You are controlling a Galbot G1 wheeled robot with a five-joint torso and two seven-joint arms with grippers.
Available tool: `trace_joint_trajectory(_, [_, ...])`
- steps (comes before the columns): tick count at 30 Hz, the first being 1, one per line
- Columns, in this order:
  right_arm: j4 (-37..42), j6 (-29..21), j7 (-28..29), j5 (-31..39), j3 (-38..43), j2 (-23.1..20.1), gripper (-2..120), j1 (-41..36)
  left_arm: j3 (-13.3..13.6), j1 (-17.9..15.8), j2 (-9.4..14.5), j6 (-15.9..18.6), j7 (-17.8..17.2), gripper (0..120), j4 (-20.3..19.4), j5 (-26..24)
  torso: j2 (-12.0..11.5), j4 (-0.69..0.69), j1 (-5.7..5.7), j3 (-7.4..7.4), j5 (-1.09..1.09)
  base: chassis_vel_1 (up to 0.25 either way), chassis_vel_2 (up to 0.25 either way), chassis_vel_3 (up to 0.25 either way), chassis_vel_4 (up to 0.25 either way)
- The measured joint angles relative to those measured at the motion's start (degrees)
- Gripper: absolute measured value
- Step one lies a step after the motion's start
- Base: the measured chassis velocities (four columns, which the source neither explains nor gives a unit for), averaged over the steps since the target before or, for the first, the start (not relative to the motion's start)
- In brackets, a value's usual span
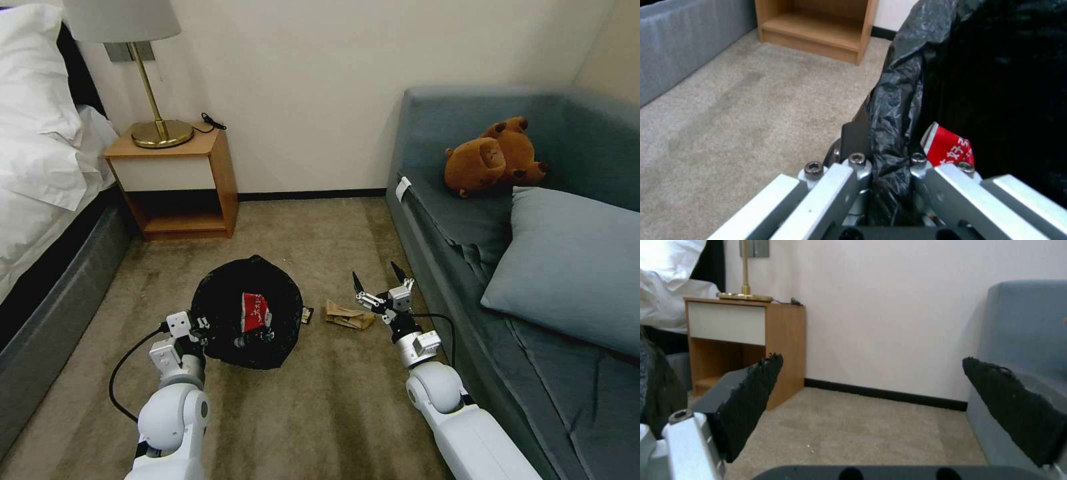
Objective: Pick up the trash bin, then pick up the garbage on the floor and place it into the trash bin.
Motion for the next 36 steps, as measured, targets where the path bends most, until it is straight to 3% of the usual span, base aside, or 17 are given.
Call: trace_joint_trajectory(36, [0.0,0.4,-0.5,-0.3,0.4,0.7,100,-0.8,-0.3,1.5,0.2,-0.1,0.0,1,-1.1,0.0,0.0,0.00,0.00,0.00,0.00,-0.020,0.022,0.021,-0.023])
